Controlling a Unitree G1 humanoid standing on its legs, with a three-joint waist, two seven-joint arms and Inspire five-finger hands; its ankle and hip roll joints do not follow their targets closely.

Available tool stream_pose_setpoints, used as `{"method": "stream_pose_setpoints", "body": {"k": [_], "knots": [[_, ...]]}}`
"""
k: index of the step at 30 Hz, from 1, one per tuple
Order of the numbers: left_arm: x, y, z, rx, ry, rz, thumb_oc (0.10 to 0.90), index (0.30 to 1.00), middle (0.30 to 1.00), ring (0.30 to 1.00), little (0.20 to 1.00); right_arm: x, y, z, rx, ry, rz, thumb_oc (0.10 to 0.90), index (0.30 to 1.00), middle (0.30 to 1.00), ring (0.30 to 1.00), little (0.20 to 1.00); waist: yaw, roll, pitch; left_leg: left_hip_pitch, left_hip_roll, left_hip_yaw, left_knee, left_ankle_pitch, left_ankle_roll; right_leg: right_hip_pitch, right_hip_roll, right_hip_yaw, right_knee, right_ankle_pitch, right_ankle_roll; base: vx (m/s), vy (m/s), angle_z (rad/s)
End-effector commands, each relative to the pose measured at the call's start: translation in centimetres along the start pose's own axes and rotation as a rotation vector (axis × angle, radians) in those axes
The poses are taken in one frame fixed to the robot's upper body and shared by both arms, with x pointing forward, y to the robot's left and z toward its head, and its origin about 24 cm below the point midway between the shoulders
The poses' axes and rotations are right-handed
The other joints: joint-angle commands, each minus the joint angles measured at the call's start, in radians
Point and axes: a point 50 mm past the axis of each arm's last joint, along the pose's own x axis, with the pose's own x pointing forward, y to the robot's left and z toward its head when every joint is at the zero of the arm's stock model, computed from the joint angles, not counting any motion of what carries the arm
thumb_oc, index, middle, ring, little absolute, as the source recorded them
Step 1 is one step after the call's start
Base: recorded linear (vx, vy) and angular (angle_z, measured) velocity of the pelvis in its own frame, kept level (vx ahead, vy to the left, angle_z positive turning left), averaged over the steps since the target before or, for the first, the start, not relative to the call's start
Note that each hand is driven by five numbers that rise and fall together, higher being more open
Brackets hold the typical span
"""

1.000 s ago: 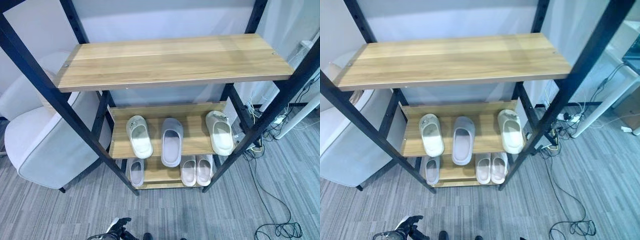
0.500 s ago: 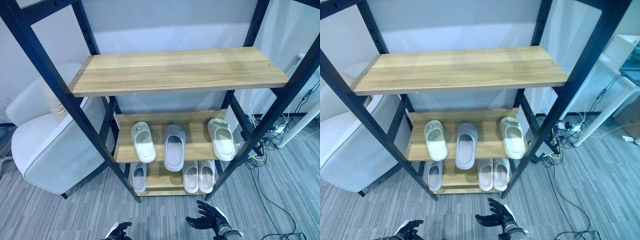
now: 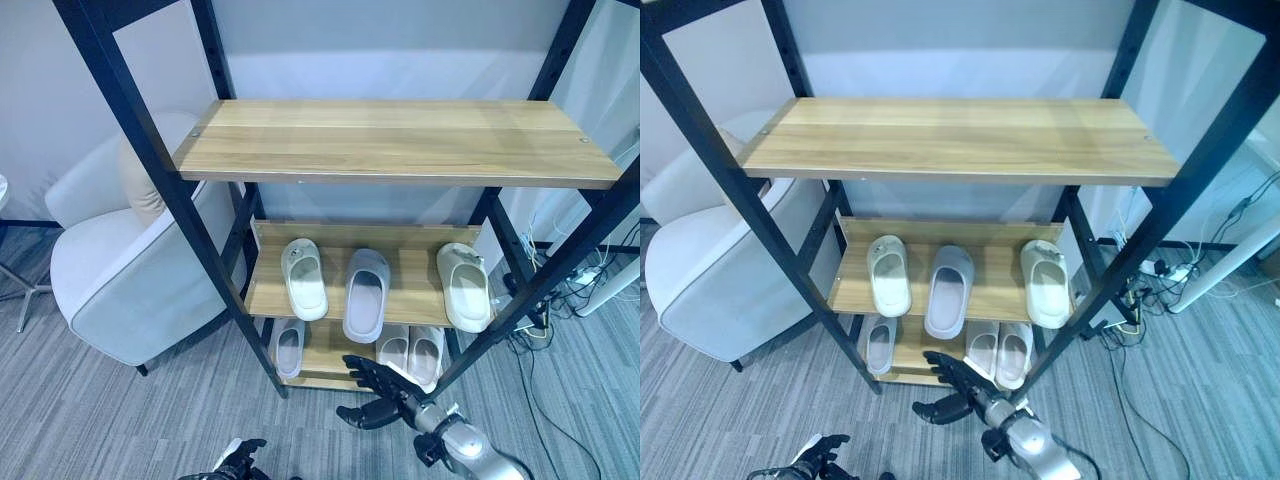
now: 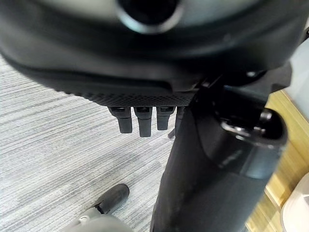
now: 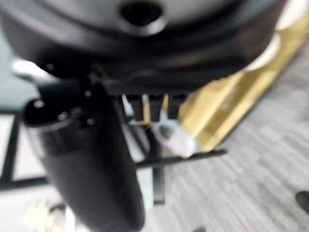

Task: Arrange the slippers neatly on the shoe rack.

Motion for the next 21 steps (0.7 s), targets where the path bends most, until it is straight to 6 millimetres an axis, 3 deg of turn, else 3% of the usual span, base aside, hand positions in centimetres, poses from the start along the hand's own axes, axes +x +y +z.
{"method": "stream_pose_setpoints", "body": {"k": [1,7,11,15,18,21], "knots": [[0.5,-0.1,1.5,0.088,-0.012,-0.05,0.8,0.9,0.9,0.9,0.9,1.0,-0.2,7.9,-0.067,-0.325,0.14,0.8,0.9,0.9,0.9,0.9,0.025,-0.036,0.015,0.024,0.0,0.023,0.003,-0.075,-0.033,-0.024,-0.052,-0.02,0.005,-0.001,0.103,0.02,0.007,0.06],[0.4,-1.1,1.3,0.112,-0.009,-0.097,0.8,0.9,0.9,0.9,0.9,-0.2,-0.4,12.3,-0.167,-0.478,0.199,0.8,0.9,0.9,0.9,0.9,0.03,-0.042,0.011,0.023,0.004,0.021,0.003,-0.077,-0.034,-0.026,-0.052,-0.023,0.005,-0.001,0.105,0.03,0.009,0.03],[0.3,-1.6,0.7,0.091,0.011,-0.099,0.8,0.9,0.9,0.9,0.9,-1.9,-3.0,14.9,-0.321,-0.616,-0.095,0.8,0.9,0.9,0.9,0.9,0.027,-0.042,0.011,0.016,0.004,0.02,0.003,-0.077,-0.03,-0.031,-0.054,-0.026,0.005,0.001,0.107,0.04,0.015,0.02],[0.2,-1.7,0.4,0.07,0.02,-0.083,0.8,0.9,0.9,0.9,0.9,-3.7,-6.5,15.8,-0.539,-0.64,-0.499,0.8,0.9,0.9,0.9,0.9,0.036,-0.043,0.019,0.002,-0.001,0.007,0.003,-0.08,-0.022,-0.042,-0.057,-0.035,0.005,0.002,0.109,0.04,0.017,0.05],[0.1,-1.7,0.3,0.069,0.021,-0.078,0.8,0.9,0.9,0.9,0.9,-4.1,-8.0,16.0,-0.505,-0.663,-0.646,0.8,0.9,0.9,0.9,0.9,0.048,-0.046,0.027,-0.015,-0.004,-0.002,0.003,-0.077,-0.019,-0.057,-0.057,-0.037,0.005,0.003,0.109,0.0,0.012,0.04],[0.1,-1.5,0.3,0.064,0.02,-0.073,0.8,0.9,0.9,0.9,0.9,-5.2,-9.1,16.8,-0.642,-0.667,-0.752,0.8,0.9,0.9,0.9,0.9,0.056,-0.05,0.031,-0.026,-0.005,-0.008,0.003,-0.077,-0.019,-0.065,-0.055,-0.04,0.005,0.0,0.11,0.01,0.005,0.04]]}}
